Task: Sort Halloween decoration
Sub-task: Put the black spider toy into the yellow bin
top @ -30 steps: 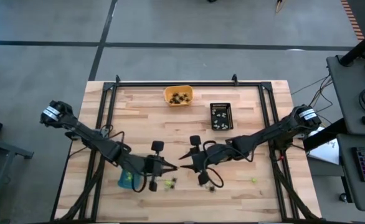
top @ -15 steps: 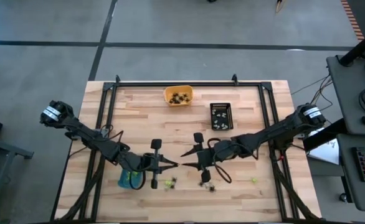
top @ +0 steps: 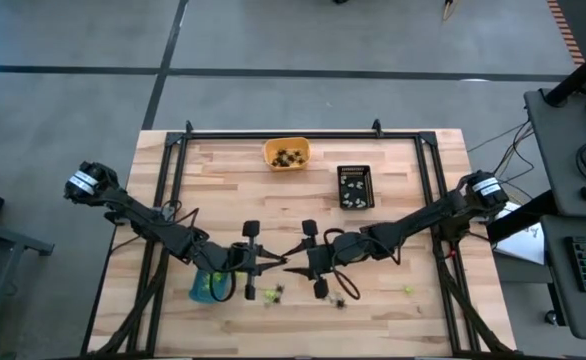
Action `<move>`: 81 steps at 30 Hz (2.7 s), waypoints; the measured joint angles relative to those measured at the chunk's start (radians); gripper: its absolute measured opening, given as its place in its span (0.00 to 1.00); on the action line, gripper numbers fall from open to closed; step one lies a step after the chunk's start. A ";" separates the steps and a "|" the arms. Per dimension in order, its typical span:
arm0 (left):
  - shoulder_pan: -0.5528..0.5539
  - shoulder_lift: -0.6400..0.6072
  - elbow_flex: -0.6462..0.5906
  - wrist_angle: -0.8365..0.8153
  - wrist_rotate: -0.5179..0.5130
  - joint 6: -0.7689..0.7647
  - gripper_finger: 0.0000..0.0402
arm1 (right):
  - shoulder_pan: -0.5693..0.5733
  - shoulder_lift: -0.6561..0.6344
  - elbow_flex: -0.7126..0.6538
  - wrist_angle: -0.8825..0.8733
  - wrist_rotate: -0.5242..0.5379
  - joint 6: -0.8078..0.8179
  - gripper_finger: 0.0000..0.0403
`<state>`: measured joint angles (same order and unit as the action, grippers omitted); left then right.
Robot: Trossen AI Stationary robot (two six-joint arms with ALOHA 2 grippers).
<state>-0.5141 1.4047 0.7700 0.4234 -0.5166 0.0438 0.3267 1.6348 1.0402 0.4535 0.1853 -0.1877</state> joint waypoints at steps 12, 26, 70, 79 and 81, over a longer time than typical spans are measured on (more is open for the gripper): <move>0.008 0.000 0.000 0.022 -0.052 -0.131 0.00 | 0.000 -0.037 0.033 -0.082 0.107 -0.022 0.34; 0.009 0.000 0.000 0.062 -0.099 -0.158 0.02 | 0.000 -0.034 0.051 -0.082 0.100 -0.071 0.14; 0.013 -0.300 0.000 -0.434 -0.131 -0.257 0.34 | -0.186 -0.116 0.180 -0.886 0.348 0.200 0.02; 0.012 -0.254 0.000 -0.449 -0.129 -0.267 0.34 | -0.531 -0.115 0.150 -1.460 0.204 0.647 0.02; 0.012 -0.238 0.000 -0.448 -0.130 -0.266 0.34 | -0.577 -0.114 0.119 -1.424 0.176 0.609 0.02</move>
<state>-0.5018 1.1671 0.7700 -0.0242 -0.6464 -0.2222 -0.2498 1.5204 1.1595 -0.9702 0.3612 0.4210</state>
